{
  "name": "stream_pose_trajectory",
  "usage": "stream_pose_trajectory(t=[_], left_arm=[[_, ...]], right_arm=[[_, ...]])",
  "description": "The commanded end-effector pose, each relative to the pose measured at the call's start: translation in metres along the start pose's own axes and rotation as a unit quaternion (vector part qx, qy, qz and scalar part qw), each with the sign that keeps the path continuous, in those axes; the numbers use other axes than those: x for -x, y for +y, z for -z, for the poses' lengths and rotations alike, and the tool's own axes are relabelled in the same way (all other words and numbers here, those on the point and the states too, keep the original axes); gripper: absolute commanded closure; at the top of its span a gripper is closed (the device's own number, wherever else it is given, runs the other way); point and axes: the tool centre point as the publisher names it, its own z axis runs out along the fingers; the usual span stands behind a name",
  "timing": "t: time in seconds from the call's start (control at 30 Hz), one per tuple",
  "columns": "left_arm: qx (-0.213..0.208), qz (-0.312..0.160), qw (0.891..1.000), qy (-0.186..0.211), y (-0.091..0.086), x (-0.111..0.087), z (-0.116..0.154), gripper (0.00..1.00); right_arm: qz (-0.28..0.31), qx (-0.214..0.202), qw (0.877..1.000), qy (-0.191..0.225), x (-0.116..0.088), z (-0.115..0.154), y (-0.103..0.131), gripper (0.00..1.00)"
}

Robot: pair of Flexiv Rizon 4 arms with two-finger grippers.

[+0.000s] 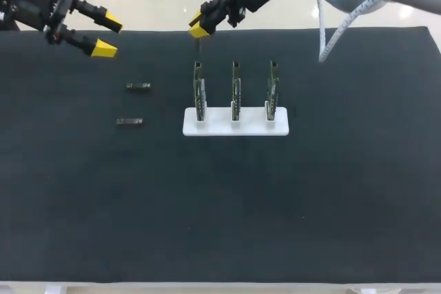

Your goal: Pick up the optical module with the left hand, and insert it into the network port with the right hand.

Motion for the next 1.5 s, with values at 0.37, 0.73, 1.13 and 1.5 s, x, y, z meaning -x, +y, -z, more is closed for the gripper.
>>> stream_pose_trajectory(t=[0.37,0.73,1.13,1.5], left_arm=[[0.000,0.000,1.000,0.002,0.000,0.000,0.000,0.00],[0.000,0.000,1.000,0.002,0.000,0.000,0.000,0.00],[0.000,0.000,1.000,0.002,0.000,0.000,0.000,0.00],[0.000,0.000,1.000,0.002,0.000,0.000,0.000,0.00]], right_arm=[[-0.008,0.003,1.000,0.003,-0.011,-0.021,-0.013,1.00],[-0.009,0.013,1.000,-0.003,-0.022,-0.026,-0.013,1.00],[-0.008,0.010,1.000,0.000,-0.025,-0.025,-0.010,1.00],[-0.004,0.012,1.000,-0.004,-0.028,-0.026,-0.008,1.00]])
